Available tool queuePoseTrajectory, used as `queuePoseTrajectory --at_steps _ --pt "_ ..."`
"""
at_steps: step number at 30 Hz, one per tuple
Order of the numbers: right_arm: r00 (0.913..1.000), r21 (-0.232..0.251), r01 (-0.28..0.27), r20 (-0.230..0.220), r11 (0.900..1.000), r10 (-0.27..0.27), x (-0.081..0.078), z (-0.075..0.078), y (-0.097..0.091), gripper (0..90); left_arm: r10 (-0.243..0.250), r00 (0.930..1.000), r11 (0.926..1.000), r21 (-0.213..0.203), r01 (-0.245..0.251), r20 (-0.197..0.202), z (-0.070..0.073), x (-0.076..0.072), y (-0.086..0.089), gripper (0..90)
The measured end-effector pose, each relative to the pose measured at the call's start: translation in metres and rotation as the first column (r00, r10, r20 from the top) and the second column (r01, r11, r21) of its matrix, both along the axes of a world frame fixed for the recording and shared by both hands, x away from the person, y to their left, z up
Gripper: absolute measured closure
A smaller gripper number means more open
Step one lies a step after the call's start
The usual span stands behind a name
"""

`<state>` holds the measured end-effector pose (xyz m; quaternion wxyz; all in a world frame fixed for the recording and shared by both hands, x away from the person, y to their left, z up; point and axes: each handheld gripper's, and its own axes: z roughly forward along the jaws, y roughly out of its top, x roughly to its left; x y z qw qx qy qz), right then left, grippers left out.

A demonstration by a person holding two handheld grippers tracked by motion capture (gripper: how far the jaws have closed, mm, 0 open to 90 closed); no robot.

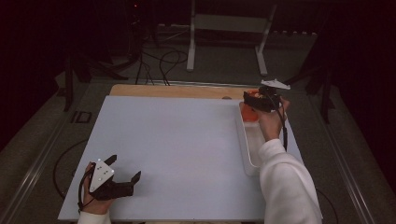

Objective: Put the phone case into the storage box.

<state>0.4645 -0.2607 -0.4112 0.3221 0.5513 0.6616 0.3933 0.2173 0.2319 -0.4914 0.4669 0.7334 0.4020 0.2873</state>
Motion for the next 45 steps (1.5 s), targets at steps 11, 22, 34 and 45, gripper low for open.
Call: queuePoseTrajectory --at_steps 11,22,34,45 --pt "0.9999 -0.002 0.003 -0.011 1.0 -0.003 0.001 -0.004 -0.002 16.5 -0.001 1.0 1.0 0.001 0.001 -0.001 0.0 0.0 0.0 0.5" --pt "0.9998 -0.004 -0.001 -0.019 1.0 0.001 0.002 -0.008 -0.001 16.5 0.0 1.0 1.0 -0.001 0.0 -0.001 0.0 0.0 0.0 0.5" --pt "0.9997 -0.005 -0.004 -0.025 1.0 0.004 0.002 -0.011 -0.001 16.4 0.002 1.0 1.0 -0.001 -0.002 0.001 0.0 0.0 0.0 0.5" --pt "0.9992 -0.01 -0.004 -0.04 0.9999 0.003 0.003 -0.017 0.0 16.4 0.002 1.0 1.0 -0.002 -0.002 0.002 0.0 -0.001 0.001 0.5"
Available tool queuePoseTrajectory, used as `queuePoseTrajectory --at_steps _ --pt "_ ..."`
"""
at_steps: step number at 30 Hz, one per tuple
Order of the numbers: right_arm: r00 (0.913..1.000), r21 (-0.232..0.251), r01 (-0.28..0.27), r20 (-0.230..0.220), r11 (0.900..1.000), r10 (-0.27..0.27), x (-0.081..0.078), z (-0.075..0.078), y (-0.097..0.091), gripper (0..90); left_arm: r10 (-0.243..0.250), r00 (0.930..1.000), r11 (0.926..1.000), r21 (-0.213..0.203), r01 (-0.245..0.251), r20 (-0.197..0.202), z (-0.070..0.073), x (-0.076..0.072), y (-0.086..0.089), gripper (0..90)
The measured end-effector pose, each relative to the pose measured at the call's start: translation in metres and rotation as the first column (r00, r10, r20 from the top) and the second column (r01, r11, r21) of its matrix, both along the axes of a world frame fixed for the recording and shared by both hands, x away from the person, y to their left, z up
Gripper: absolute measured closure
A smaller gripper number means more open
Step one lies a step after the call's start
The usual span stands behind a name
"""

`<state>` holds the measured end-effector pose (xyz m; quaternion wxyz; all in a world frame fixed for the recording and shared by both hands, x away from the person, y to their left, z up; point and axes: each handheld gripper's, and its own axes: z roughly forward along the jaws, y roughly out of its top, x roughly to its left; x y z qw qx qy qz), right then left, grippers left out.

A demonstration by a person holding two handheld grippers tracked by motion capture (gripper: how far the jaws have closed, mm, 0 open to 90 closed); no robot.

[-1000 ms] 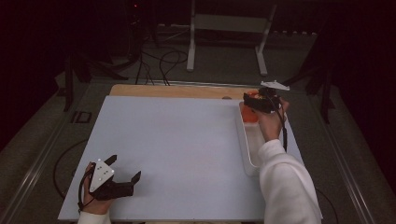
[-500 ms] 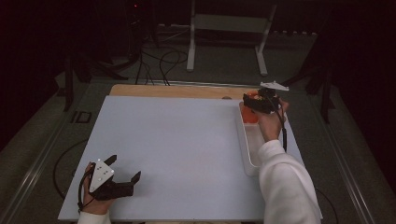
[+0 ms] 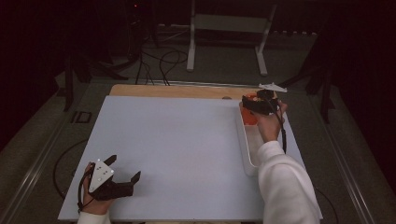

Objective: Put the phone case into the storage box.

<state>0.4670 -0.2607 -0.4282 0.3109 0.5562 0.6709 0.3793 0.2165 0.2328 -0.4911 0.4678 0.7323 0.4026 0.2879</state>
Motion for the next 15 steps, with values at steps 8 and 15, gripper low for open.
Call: queuePoseTrajectory --at_steps 8,15 --pt "1.0 0.001 0.004 -0.003 1.0 -0.004 0.0002 -0.0012 -0.0013 16.4 0.0 1.0 1.0 0.001 0.0 0.0 0.0001 0.0 -0.0001 0.5" --pt "0.9999 0.0 0.006 -0.016 1.0 -0.006 0.0002 -0.0044 -0.0014 16.3 0.001 1.0 1.0 0.002 -0.001 -0.002 -0.0002 -0.0002 -0.0002 0.5"
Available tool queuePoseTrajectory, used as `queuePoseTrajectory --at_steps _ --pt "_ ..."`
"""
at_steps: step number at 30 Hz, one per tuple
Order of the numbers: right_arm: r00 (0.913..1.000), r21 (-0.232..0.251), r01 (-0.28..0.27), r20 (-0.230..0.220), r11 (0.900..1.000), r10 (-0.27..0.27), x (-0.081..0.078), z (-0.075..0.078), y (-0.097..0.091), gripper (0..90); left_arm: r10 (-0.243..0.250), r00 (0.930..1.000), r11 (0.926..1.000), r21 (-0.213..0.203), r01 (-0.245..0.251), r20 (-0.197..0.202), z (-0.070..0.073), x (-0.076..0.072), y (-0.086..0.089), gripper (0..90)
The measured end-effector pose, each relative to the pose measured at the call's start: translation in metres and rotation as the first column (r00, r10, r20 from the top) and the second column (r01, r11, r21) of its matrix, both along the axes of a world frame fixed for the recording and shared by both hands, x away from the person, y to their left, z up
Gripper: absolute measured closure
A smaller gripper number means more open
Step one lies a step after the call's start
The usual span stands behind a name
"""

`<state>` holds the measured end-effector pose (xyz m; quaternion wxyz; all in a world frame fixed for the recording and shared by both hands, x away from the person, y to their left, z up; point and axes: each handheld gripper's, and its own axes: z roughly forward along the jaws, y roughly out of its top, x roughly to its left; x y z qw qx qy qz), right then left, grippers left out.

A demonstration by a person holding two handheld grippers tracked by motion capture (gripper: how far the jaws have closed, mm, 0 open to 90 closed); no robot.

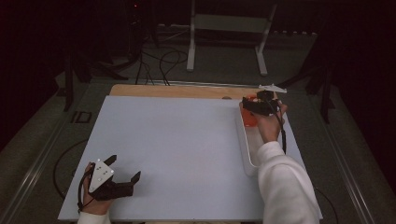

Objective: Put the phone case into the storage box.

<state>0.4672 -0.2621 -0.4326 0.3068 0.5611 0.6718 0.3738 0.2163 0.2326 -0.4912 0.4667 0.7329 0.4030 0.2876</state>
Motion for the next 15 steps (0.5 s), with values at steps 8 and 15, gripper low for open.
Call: queuePoseTrajectory --at_steps 8,15 --pt "0.9999 -0.003 -0.002 -0.012 1.0 0.002 0.0012 -0.003 0.0015 16.3 0.002 1.0 1.0 -0.001 -0.002 0.0 -0.0004 -0.0007 0.001 0.5" --pt "0.9999 -0.008 -0.003 -0.016 1.0 0.003 0.0026 -0.0049 0.0025 16.2 0.0 1.0 1.0 0.0 0.0 -0.002 -0.0006 -0.0007 0.0009 0.5"
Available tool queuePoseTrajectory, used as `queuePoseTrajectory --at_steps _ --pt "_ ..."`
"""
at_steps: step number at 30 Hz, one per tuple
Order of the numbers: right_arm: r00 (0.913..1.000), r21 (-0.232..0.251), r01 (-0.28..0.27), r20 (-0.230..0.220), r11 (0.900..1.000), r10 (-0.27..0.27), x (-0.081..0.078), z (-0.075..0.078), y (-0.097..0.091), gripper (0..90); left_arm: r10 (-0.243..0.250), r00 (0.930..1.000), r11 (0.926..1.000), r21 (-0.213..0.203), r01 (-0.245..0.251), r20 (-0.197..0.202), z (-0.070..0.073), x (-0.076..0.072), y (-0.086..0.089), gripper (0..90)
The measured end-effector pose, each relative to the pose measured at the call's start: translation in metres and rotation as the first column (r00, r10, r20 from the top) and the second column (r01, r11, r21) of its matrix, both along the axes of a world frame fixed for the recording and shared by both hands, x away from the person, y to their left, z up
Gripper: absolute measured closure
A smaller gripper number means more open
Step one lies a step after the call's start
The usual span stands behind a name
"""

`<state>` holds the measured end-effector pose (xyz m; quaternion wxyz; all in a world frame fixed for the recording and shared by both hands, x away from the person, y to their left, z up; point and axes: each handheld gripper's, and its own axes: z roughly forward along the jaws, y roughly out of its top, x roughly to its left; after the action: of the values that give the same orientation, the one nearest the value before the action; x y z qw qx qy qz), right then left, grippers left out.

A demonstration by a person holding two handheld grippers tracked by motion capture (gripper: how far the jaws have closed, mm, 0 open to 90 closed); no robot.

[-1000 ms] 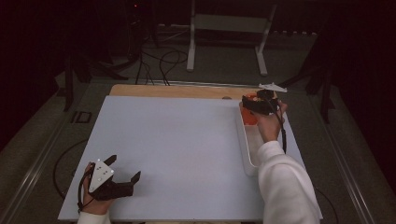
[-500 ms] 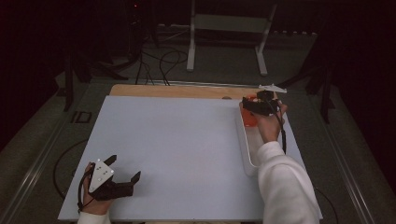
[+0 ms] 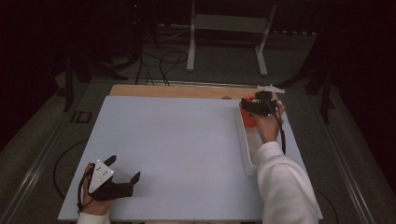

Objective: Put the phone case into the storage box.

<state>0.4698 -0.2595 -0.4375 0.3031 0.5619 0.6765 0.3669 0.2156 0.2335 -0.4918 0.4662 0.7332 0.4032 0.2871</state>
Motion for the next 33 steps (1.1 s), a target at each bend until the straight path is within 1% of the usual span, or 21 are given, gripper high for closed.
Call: queuePoseTrajectory --at_steps 11,16,19,21,28,32,33 --pt "0.9998 0.009 0.02 0.008 0.9998 -0.02 0.0032 -0.0014 -0.0004 15.7 0.0 1.0 1.0 -0.002 0.0 0.0 0.0 -0.0002 -0.0002 0.5" --pt "1.0 0.002 0.008 0.006 1.0 -0.008 0.005 -0.0018 0.0006 15.1 0.004 1.0 1.0 -0.003 -0.004 0.001 -0.0001 -0.0001 0.0001 0.5" --pt "0.9999 0.018 0.011 0.001 0.9998 -0.011 0.0062 -0.003 0.0001 12.3 0.006 1.0 1.0 -0.006 -0.006 0.001 0.0 -0.0002 0.0005 0.5" --pt "0.9999 0.019 0.011 -0.001 0.9998 -0.011 0.007 -0.0033 0.0005 9.9 0.007 1.0 1.0 -0.006 -0.007 0.001 0.0001 -0.0002 0.0006 0.5" --pt "0.9998 0.017 0.016 0.01 0.9997 -0.016 0.0063 -0.002 0.0006 9.0 0.008 1.0 0.9999 -0.007 -0.008 0.001 -0.0002 -0.0002 0.0003 0.5" --pt "0.9989 0.011 0.035 0.032 0.9993 -0.035 0.0045 0.002 -0.0012 9.0 0.009 1.0 0.9999 -0.008 -0.009 0.0 -0.0003 0.0 0.0007 0.5" --pt "0.9988 0.017 0.033 0.035 0.9993 -0.034 0.0042 0.0027 -0.0019 9.0 0.009 1.0 0.9999 -0.008 -0.009 0.0 -0.0003 0.0 0.0007 0.5"
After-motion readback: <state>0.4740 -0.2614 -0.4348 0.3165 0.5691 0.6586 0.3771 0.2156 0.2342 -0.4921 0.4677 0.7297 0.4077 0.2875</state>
